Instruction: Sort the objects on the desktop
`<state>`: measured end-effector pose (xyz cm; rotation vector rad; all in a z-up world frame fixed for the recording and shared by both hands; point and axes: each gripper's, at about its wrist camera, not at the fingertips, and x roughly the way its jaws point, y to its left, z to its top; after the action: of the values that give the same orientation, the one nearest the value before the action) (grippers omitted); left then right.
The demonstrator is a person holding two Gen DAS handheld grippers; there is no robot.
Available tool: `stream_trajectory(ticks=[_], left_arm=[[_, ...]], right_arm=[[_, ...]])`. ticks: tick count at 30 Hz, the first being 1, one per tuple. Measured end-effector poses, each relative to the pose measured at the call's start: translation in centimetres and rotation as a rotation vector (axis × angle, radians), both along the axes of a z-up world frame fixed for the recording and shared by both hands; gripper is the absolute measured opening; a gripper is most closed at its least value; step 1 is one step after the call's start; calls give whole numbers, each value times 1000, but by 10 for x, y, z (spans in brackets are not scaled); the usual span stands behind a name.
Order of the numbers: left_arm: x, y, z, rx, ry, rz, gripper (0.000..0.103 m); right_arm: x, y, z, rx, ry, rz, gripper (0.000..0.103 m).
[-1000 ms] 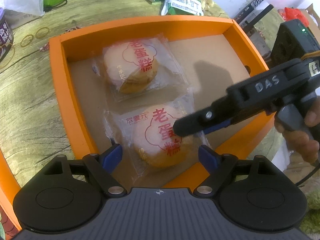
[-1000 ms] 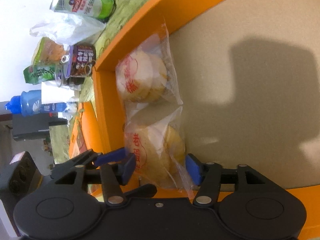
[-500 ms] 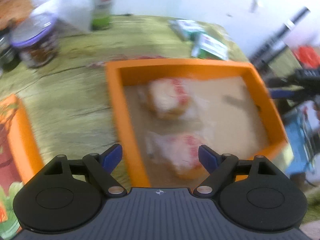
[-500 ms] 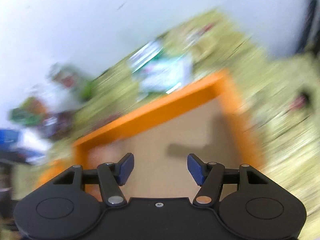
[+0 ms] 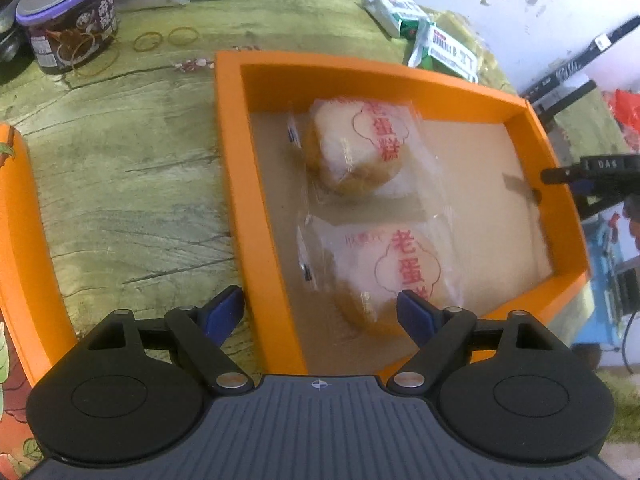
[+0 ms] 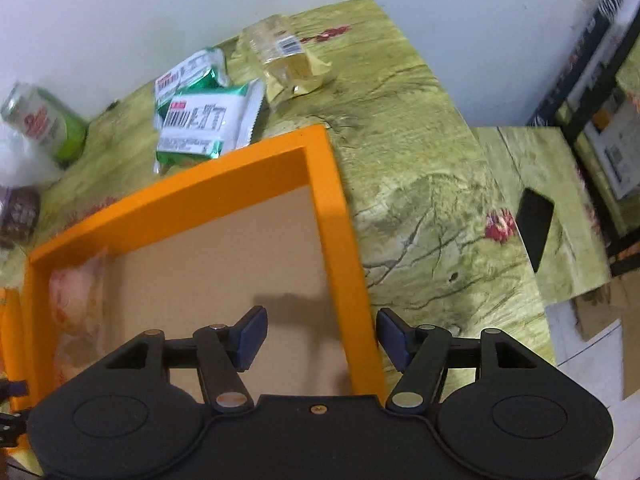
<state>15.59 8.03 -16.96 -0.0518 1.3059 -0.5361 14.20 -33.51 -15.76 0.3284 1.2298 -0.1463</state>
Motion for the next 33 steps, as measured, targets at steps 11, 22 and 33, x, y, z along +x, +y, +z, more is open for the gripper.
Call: stream_trajectory(ticks=[11,22,33], left_arm=[[-4,7,1,-3,35,59,84],[14,-8,44,26,-102,51,84],[52,-76,20,77,-104,-97,85]], right_arm=[[19,11,0,-34,19,85,60],[34,32,50,256,-150,107,58],[101,118,-24,478,1,311,58]])
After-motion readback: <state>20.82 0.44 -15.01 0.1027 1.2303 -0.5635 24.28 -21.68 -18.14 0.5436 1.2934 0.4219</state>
